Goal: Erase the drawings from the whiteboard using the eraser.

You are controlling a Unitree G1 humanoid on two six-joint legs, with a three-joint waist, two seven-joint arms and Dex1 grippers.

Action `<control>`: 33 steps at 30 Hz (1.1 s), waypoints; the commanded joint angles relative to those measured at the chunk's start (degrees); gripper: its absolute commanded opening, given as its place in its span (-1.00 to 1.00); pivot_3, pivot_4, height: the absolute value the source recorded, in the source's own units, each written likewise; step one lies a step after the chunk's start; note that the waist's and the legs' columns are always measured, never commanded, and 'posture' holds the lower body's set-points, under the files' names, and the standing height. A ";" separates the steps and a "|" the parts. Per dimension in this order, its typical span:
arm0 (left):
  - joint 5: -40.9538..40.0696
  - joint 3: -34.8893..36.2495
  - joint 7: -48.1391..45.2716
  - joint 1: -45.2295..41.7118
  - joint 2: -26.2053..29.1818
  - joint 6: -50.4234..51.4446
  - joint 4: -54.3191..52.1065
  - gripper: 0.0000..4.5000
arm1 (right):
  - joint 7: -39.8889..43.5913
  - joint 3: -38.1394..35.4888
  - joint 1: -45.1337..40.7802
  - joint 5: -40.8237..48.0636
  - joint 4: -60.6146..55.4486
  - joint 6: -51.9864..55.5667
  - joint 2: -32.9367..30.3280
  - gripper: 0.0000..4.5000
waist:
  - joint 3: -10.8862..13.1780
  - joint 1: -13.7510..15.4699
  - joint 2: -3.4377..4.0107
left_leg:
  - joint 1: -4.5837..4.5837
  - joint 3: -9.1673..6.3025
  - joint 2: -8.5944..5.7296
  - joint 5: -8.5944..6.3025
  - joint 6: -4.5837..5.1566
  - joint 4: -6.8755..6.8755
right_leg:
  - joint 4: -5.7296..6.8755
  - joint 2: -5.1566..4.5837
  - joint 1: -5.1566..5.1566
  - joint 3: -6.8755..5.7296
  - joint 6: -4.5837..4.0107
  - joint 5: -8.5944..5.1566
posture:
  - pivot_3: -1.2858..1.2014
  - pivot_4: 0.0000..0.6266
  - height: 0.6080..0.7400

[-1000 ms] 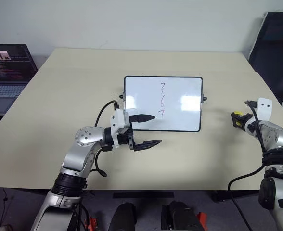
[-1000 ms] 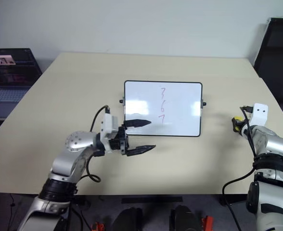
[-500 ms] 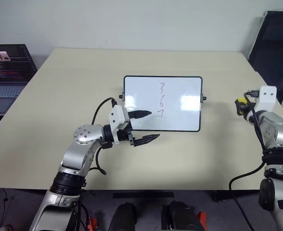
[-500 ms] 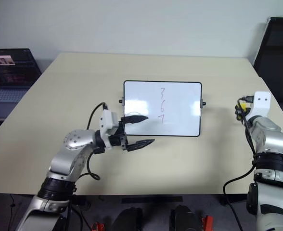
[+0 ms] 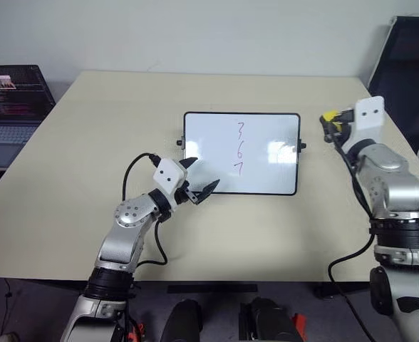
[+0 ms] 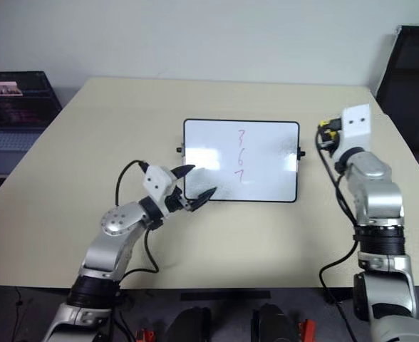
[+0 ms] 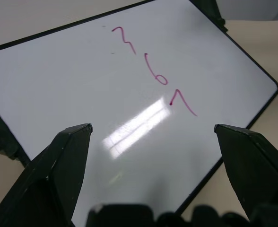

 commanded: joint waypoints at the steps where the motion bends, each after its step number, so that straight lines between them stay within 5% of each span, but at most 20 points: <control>1: 0.89 1.13 3.07 -0.18 -0.74 -0.01 -2.87 1.00 | -0.74 2.13 -3.57 -0.58 -4.55 0.77 2.18 -0.59 | 0.00 0.02 0.00 | 0.00 0.00 -0.01 0.00 0.00 0.00 | 0.01 0.00 -0.01 0.00 0.00 0.00 | 0.03 -0.52 1.00; 33: 2.21 1.71 6.63 -2.05 -0.38 1.11 -3.61 1.00 | 5.45 12.93 -13.28 -9.39 15.53 -15.13 11.68 -0.59 | 0.00 0.19 0.00 | -0.13 0.00 -0.01 0.00 0.00 -0.02 | 0.06 -0.04 -0.22 -0.05 -0.02 0.02 | 0.03 -0.52 1.00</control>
